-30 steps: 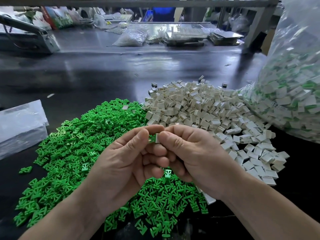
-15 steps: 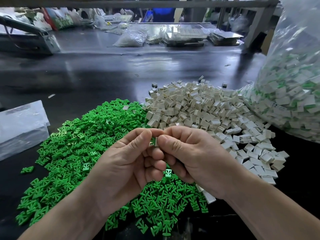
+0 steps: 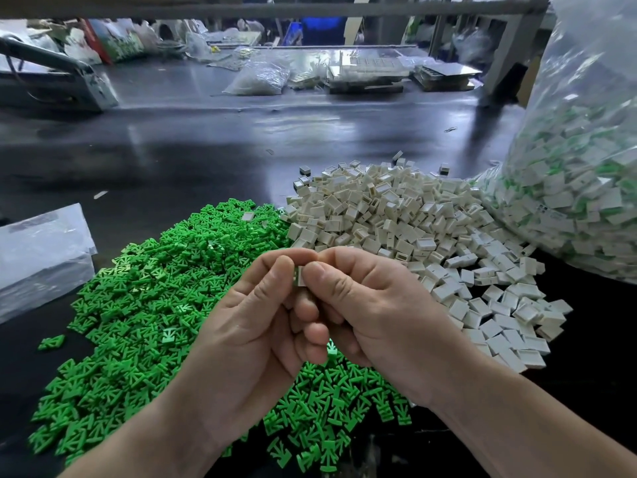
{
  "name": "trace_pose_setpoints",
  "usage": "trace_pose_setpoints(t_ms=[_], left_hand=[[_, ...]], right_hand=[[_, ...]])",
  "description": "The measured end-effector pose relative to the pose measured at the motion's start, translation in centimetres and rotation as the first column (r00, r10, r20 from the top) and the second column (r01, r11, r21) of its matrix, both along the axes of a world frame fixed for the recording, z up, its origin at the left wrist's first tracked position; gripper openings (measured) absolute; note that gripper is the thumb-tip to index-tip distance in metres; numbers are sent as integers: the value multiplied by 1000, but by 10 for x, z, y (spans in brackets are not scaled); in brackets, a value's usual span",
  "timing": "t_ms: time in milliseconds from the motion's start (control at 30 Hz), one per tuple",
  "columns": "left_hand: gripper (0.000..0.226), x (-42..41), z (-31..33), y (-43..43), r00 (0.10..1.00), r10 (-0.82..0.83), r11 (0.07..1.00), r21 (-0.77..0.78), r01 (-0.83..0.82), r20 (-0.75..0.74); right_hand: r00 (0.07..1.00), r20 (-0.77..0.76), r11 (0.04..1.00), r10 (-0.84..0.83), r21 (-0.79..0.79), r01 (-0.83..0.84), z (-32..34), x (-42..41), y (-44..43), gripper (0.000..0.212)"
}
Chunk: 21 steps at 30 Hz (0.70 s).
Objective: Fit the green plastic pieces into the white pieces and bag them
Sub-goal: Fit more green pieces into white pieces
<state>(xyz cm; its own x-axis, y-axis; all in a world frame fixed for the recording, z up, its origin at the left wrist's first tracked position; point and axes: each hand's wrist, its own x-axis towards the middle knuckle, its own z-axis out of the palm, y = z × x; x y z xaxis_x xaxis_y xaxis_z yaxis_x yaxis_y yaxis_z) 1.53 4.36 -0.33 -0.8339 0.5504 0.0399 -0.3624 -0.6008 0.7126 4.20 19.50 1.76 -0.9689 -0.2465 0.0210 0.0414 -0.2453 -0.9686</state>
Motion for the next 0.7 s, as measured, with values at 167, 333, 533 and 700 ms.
trace_pose_setpoints(t_ms=[167, 333, 533, 700], left_hand=[[26, -2, 0, -4, 999, -41, 999, -16, 40, -34], [28, 0, 1, -2, 998, 21, 998, -62, -24, -55], [31, -1, 0, -3, 995, 23, 998, -61, -29, -96], [28, -9, -2, -8, 988, 4, 991, -133, -25, -158]], right_hand=[[1000, -14, 999, 16, 40, -16, -3, -1, 0, 28], [1000, 3, 999, 3, 49, -3, -4, -2, -3, 27], [1000, 6, 999, 5, 54, -5, -7, -3, 0, 30], [998, 52, 999, 34, 9, -34, -10, -7, 1, 26]])
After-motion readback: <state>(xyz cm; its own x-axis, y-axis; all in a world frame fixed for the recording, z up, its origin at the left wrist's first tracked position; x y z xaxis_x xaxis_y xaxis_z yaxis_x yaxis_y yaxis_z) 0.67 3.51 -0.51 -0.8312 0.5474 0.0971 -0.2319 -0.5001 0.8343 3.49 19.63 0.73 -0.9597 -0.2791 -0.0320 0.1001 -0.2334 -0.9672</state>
